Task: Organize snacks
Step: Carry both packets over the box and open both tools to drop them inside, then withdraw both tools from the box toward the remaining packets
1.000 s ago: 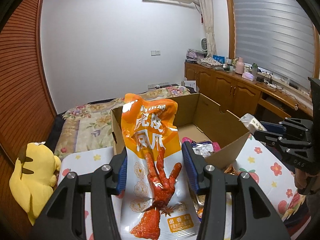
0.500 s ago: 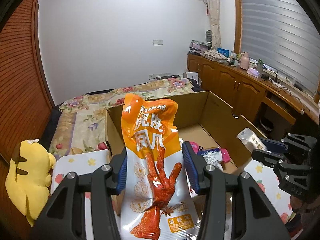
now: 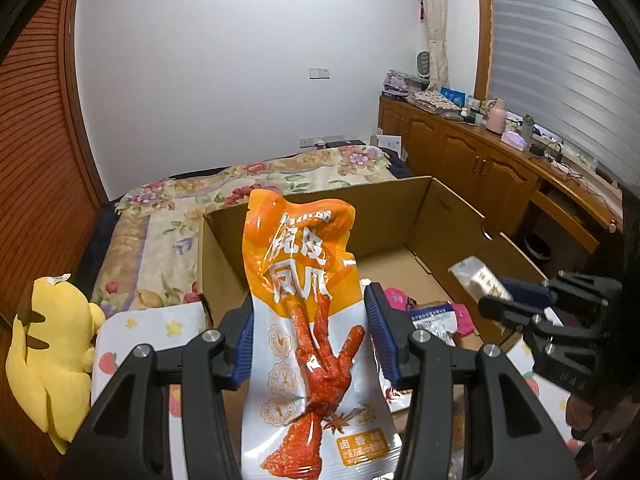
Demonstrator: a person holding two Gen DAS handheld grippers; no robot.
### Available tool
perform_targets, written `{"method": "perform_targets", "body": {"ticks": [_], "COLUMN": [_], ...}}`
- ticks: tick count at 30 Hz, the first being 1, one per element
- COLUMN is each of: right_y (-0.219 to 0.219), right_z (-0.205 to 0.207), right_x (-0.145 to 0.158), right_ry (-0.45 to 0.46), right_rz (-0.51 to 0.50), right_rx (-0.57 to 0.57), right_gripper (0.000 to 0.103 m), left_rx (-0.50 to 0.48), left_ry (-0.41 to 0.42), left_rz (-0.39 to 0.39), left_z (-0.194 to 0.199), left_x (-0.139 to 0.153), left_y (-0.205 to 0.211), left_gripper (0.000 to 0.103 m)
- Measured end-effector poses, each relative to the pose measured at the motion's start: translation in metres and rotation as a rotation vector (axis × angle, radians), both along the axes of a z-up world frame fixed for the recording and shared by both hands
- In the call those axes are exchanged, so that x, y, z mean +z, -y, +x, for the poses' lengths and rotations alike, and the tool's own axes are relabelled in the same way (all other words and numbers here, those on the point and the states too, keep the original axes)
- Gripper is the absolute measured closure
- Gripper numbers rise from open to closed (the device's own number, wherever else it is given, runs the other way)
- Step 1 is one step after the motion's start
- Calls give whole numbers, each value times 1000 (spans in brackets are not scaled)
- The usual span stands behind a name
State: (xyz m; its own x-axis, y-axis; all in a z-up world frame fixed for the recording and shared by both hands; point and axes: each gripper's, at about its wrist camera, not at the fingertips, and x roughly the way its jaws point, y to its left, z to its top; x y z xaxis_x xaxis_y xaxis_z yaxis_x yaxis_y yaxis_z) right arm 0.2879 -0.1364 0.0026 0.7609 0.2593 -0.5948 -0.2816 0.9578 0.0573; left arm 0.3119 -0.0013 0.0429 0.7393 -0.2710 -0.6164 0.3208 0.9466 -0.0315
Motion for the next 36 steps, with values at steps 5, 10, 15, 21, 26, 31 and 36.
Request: {"method": "perform_targets", "body": {"ticks": [5, 10, 15, 21, 26, 31, 36], "right_y": [2, 5, 3, 4, -2, 2, 12], "right_z": [9, 9, 2, -19, -23, -30, -45], "right_x": [-9, -12, -9, -2, 0, 0, 4], "right_ry": [-31, -35, -17, 26, 35, 54, 84], "right_rz": [14, 34, 37, 54, 28, 25, 36], "right_rx": [-14, -18, -9, 10, 17, 0, -22], "right_gripper": [81, 78, 70, 66, 57, 27, 12], "left_rx": [2, -5, -16, -39, -24, -22, -25], "left_ry": [-10, 4, 26, 73, 91, 95, 106], "left_rz": [-7, -25, -30, -43, -24, -41, -33], "left_z": [5, -1, -11, -27, -31, -38, -51], "left_x": [-4, -9, -6, 4, 4, 2, 1], "left_y": [3, 3, 3, 6, 9, 4, 0], "left_gripper": [52, 37, 20, 9, 0, 0, 0]}}
